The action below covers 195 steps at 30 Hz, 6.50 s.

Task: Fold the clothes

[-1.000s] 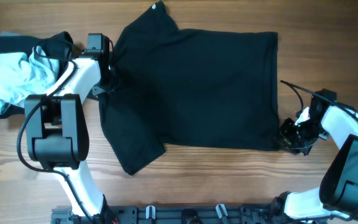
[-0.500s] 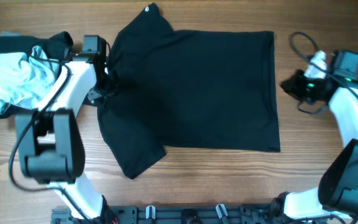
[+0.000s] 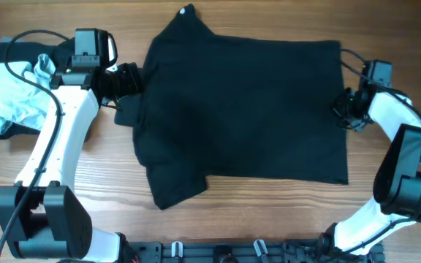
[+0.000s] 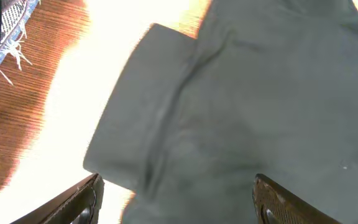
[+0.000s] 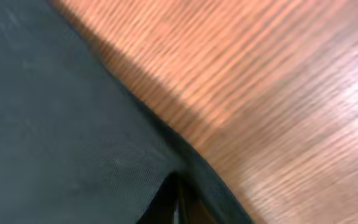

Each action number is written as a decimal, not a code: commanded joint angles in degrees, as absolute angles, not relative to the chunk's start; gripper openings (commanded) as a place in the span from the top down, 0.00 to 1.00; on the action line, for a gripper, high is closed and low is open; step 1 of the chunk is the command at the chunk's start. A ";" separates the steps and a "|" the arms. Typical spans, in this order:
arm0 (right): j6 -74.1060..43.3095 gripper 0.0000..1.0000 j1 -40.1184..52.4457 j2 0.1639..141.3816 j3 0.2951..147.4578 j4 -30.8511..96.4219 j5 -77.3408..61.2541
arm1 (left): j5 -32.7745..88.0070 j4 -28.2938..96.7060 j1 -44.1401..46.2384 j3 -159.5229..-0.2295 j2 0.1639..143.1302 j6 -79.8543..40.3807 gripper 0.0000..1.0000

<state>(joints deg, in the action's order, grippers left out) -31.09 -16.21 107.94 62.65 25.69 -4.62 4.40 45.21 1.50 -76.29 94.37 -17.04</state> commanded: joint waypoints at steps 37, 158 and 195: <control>-24.53 0.41 -24.47 83.99 54.46 57.89 -3.86 | 9.10 74.32 1.37 -73.91 74.89 -20.38 0.27; -20.12 0.23 -28.51 94.19 54.85 27.70 -12.21 | 16.88 30.89 -0.10 -59.94 98.48 -14.81 0.24; -7.60 0.43 -17.50 98.35 54.43 29.58 -20.73 | 22.37 39.16 -7.25 -62.39 98.56 -13.17 0.30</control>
<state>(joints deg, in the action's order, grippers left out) -8.05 -17.65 100.31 54.08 29.39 -20.80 17.26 39.40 -7.05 -61.36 99.63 -16.53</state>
